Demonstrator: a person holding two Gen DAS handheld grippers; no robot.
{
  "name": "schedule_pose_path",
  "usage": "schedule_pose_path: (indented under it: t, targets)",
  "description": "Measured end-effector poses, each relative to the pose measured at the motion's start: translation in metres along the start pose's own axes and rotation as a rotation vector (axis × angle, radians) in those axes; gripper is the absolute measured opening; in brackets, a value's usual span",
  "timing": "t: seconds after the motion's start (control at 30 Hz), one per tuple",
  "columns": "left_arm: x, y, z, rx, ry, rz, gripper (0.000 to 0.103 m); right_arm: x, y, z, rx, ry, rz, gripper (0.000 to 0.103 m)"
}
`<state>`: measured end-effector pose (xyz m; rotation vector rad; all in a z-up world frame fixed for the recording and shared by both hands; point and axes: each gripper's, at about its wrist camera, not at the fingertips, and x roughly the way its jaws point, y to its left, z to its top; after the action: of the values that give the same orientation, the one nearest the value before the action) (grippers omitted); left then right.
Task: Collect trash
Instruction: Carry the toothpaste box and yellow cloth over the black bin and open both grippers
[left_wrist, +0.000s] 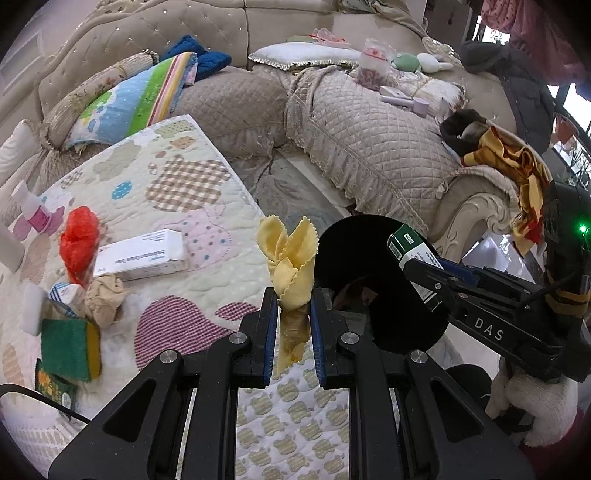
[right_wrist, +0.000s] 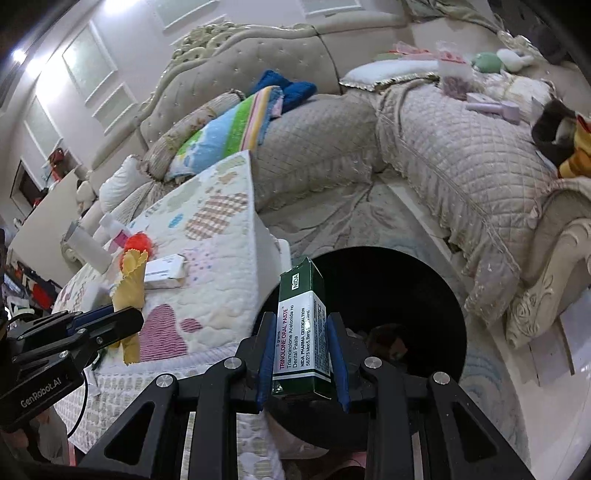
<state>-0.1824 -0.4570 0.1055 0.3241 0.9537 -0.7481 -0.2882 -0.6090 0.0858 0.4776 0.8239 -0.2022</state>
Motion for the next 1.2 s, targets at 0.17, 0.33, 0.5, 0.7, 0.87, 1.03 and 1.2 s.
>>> schedule_pose_path:
  t: [0.17,0.33,0.5,0.7,0.87,1.03,1.2]
  targets:
    - [0.011,-0.004,0.002,0.003,0.008,0.006,0.014,0.008,-0.011,-0.002,0.023,0.015,-0.011,0.027]
    - [0.021,-0.007,0.003,0.002,0.019,0.006,0.014,0.015,-0.019,-0.003,0.036,0.030,-0.022,0.027]
    - [0.028,-0.009,0.004,0.000,0.026,-0.002,0.014,0.021,-0.024,-0.003,0.043,0.041,-0.033,0.027]
    - [0.034,-0.010,0.005,-0.006,0.030,-0.023,0.015,0.025,-0.027,-0.004,0.049,0.052,-0.048,0.027]
    - [0.037,-0.012,0.005,-0.016,0.031,-0.042,0.015,0.025,-0.028,-0.003,0.047,0.050,-0.068,0.027]
    - [0.040,-0.012,0.006,-0.026,0.039,-0.096,0.018,0.022,-0.032,-0.001,0.066,0.031,-0.095,0.046]
    - [0.039,-0.012,0.005,-0.053,0.043,-0.147,0.035,0.017,-0.032,0.000,0.063,0.024,-0.103,0.050]
